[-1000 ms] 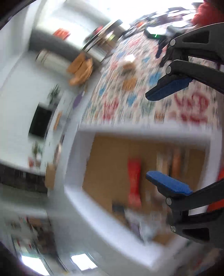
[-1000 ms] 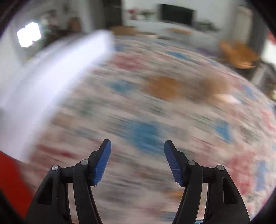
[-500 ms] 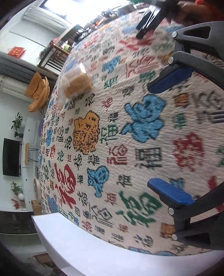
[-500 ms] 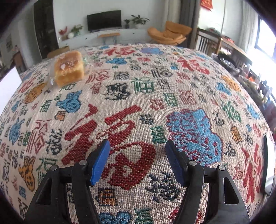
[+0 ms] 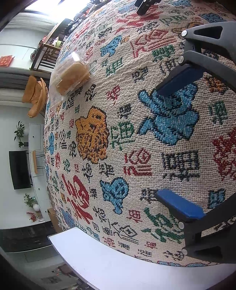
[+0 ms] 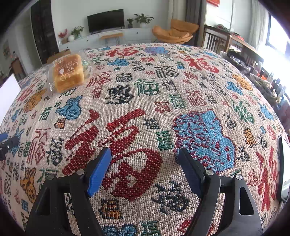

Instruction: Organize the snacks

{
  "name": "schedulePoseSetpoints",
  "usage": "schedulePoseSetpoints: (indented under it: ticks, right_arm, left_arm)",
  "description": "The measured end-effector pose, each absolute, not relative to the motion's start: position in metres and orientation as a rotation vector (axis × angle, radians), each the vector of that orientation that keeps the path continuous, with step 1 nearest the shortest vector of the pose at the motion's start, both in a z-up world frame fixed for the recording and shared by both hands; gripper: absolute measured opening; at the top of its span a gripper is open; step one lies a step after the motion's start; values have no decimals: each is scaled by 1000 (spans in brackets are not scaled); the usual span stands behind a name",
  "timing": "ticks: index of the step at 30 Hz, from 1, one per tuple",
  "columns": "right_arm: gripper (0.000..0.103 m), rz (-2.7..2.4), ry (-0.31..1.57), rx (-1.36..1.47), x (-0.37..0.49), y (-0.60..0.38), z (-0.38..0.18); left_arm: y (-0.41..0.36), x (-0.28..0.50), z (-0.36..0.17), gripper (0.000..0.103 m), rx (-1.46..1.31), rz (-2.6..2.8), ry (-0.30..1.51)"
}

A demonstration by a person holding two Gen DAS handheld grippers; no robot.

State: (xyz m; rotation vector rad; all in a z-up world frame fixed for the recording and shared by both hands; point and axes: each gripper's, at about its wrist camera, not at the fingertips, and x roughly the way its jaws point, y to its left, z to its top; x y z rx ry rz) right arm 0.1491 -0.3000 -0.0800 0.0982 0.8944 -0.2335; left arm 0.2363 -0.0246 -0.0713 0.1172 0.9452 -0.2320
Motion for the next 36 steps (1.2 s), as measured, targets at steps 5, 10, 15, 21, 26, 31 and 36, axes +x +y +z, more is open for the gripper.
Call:
schedulePoseSetpoints:
  ticks: [5, 10, 15, 21, 26, 31, 36]
  right_arm:
    - [81, -232, 896, 96, 150, -300, -81]
    - [82, -231, 896, 98, 150, -299, -81]
    - [83, -226, 896, 102, 150, -299, -81]
    - [82, -129, 856, 185, 149, -301, -72]
    - [82, 73, 756, 159, 200, -270, -28]
    - [81, 183, 925, 60, 315, -232, -33]
    - [73, 216, 966, -56, 359, -196, -46]
  left_arm:
    - [-24, 235, -72, 103, 116, -233, 945]
    - [-24, 236, -72, 103, 118, -231, 946]
    - [-24, 236, -72, 103, 118, -231, 946]
    - [-25, 236, -72, 103, 115, -232, 946]
    - [-24, 237, -73, 103, 111, -233, 946]
    - [-24, 237, -73, 103, 111, -234, 946]
    - [-24, 236, -72, 103, 110, -234, 946]
